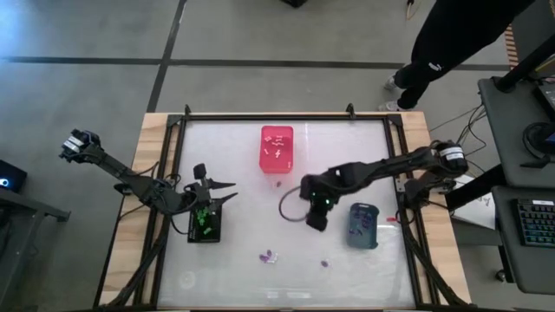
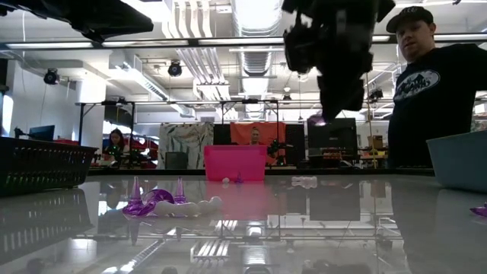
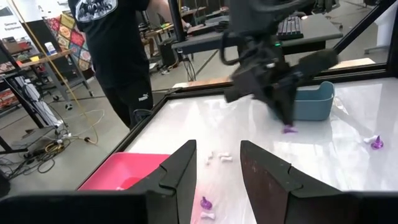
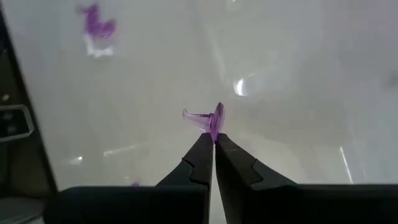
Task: Sort Halloween decoration
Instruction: Put the witch hat toy into the blue bin
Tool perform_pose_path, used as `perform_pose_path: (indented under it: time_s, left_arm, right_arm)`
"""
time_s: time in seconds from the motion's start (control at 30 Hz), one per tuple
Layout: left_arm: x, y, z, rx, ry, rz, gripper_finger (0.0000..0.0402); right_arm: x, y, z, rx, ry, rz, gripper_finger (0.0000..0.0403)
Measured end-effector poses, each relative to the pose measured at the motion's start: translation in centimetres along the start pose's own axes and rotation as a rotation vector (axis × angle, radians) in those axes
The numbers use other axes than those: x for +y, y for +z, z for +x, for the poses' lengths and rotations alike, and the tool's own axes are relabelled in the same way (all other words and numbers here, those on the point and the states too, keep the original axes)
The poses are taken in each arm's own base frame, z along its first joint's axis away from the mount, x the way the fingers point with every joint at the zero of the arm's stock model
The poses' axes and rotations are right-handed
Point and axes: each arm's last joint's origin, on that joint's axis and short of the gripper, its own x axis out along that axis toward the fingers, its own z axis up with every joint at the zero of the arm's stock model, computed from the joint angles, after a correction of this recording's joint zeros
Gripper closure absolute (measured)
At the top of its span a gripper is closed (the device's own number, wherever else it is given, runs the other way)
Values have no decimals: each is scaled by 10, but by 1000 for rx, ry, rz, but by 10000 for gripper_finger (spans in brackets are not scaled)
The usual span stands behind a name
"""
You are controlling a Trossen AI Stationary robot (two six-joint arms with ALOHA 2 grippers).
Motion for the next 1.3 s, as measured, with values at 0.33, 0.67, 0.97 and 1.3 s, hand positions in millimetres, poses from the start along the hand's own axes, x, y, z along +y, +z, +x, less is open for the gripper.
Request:
perform_pose_path:
  time_s: [0.33,0.67,0.97,1.3]
  left_arm:
    - [0,3,0,-21,1,-24,294]
    - [0,4,0,-33,2,-37,294]
    - [-1,4,1,-31,2,-33,294]
    - [-2,3,2,-25,1,-34,294]
  right_arm:
    - [37,-25,-12,19,57,27,394]
    - [58,-47,-40,-11,89,93,394]
    - [58,-76,-58,115,-9,296,394]
    - [41,-113,-70,311,-383,601,394]
